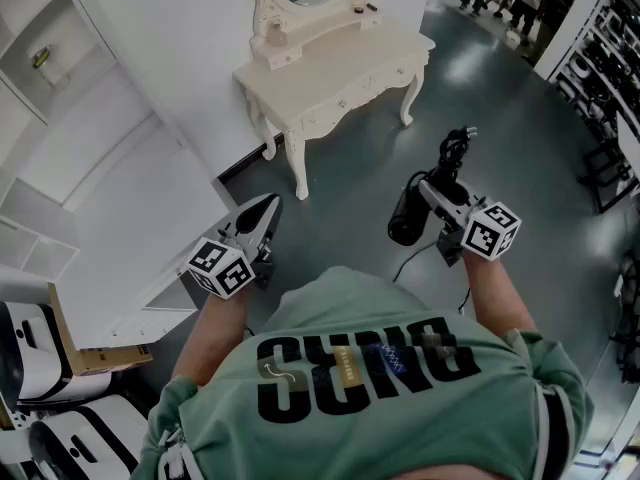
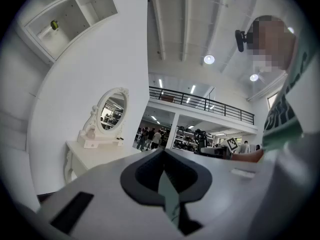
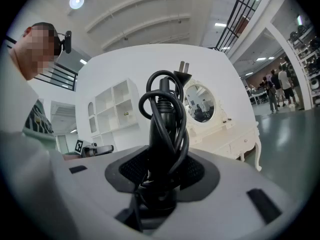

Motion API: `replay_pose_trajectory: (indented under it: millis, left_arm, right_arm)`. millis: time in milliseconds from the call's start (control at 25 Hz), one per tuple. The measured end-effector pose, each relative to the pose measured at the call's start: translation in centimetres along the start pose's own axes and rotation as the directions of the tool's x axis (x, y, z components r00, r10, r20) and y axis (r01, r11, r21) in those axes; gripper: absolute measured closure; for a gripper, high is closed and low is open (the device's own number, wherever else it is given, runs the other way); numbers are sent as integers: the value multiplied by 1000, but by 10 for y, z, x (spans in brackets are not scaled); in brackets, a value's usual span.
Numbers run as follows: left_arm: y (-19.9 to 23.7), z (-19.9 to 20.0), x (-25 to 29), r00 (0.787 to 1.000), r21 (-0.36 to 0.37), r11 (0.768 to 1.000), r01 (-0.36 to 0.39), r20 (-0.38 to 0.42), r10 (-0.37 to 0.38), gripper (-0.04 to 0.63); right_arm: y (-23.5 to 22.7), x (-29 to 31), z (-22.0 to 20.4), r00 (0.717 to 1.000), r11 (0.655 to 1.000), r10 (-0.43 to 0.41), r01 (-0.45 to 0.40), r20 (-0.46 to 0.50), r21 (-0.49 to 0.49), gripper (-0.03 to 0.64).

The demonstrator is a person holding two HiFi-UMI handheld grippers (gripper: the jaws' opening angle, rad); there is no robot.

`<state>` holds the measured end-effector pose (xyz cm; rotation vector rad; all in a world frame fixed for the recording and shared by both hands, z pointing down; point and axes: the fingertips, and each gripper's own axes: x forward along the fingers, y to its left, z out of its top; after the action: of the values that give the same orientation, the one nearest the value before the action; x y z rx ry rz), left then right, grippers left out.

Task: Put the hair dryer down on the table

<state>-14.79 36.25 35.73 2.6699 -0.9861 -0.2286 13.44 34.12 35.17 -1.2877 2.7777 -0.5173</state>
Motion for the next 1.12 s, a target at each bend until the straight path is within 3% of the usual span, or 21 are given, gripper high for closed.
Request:
replay_pose_trajectory:
  millis: [1120]
  left_arm:
    - [-3, -5, 27, 1000, 7, 1000, 12, -12, -12, 586]
  right_arm:
    - [-26, 2, 6, 1000, 1000, -7, 7, 5, -26, 460]
